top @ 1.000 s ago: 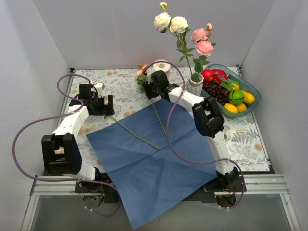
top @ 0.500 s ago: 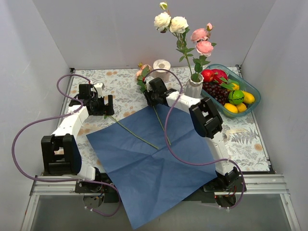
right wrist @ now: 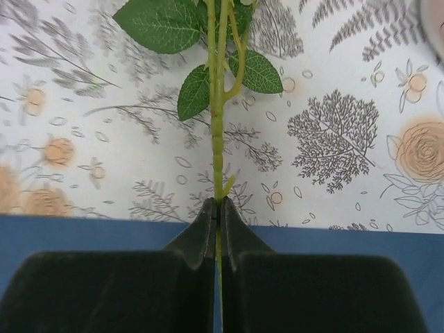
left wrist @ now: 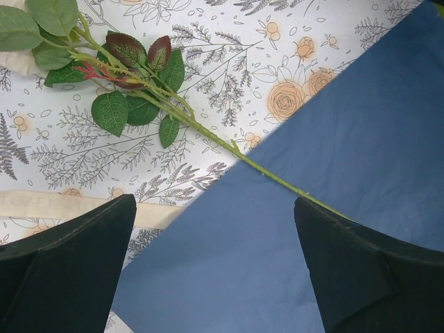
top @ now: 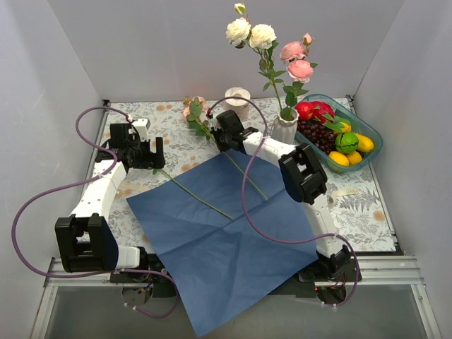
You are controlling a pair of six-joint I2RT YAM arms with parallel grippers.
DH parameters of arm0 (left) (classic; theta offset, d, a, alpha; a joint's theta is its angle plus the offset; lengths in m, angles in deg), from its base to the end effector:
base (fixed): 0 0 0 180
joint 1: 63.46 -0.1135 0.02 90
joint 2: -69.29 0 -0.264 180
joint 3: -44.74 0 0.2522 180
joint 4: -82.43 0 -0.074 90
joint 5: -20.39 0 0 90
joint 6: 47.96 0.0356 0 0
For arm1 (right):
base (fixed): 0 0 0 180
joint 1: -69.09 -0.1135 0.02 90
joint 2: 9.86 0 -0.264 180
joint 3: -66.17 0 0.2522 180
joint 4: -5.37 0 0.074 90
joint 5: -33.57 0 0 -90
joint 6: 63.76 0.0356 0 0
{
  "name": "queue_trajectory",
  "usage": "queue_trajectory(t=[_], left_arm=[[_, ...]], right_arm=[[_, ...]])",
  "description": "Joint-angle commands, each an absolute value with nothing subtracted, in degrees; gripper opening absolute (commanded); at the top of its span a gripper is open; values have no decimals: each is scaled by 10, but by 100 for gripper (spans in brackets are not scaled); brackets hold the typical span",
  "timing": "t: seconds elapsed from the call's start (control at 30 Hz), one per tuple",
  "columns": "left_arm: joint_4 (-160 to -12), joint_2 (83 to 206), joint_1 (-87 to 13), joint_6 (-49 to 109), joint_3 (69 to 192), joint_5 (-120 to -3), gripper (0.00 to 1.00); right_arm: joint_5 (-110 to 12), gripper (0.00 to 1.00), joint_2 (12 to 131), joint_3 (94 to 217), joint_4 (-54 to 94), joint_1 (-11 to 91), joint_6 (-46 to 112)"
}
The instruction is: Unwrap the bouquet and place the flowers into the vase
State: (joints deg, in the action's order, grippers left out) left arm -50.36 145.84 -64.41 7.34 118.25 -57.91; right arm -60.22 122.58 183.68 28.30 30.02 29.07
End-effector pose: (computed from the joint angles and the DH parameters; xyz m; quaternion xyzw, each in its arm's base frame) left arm 0.2801 -0.0026 0.2732 -0.2534 0.9012 -0.1899 0.2958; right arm 0.4116 0.3311 0.1761 -0.2654 0.8578 0.1293 0.4208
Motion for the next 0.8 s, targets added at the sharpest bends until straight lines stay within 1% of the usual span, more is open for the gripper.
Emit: queue_trajectory(t=[0.0, 0.07, 0.13, 0.2, 0.27, 0.33, 0.37, 0.43, 0.47, 0.5, 0.6, 0.63, 0.77], left_arm=[[-489, 1434, -642, 78, 1191, -583, 98], [-487, 1429, -642, 77, 1191, -577, 98], [-486, 1427, -642, 76, 1191, -576, 98], [-486, 1427, -642, 77, 1191, -577, 98], [-485, 1428, -642, 78, 1189, -577, 98], [-487, 1429, -642, 77, 1186, -577, 98], [-489, 1429, -642, 77, 1185, -578, 98], [-489, 1431, -642, 76, 1184, -578, 98], [-491, 1431, -642, 76, 1183, -577, 98], [-492, 1432, -642, 76, 1182, -577, 98], [-493, 1433, -642, 77, 1180, -578, 98], [-494, 1434, -642, 78, 1180, -579, 98], [-495, 1436, -642, 83, 1177, -578, 98]], right_arm=[[-608, 1, 1100, 1889, 241, 285, 280], [-608, 1, 1066, 1889, 213, 285, 276], [-605, 1, 1006, 1879, 180, 286, 270], [-604, 1, 943, 1851, 129, 286, 264], [-605, 1, 904, 1831, 80, 286, 237], [-601, 1, 854, 1803, 52, 288, 229], [-598, 1, 837, 1790, 14, 290, 223], [-599, 1, 776, 1721, -48, 293, 211], [-602, 1, 757, 1699, -109, 295, 209], [-602, 1, 731, 1684, -125, 304, 212], [-614, 1, 700, 1662, -165, 322, 192], [-616, 1, 692, 1631, -212, 327, 187], [-625, 1, 677, 1585, -292, 361, 181]])
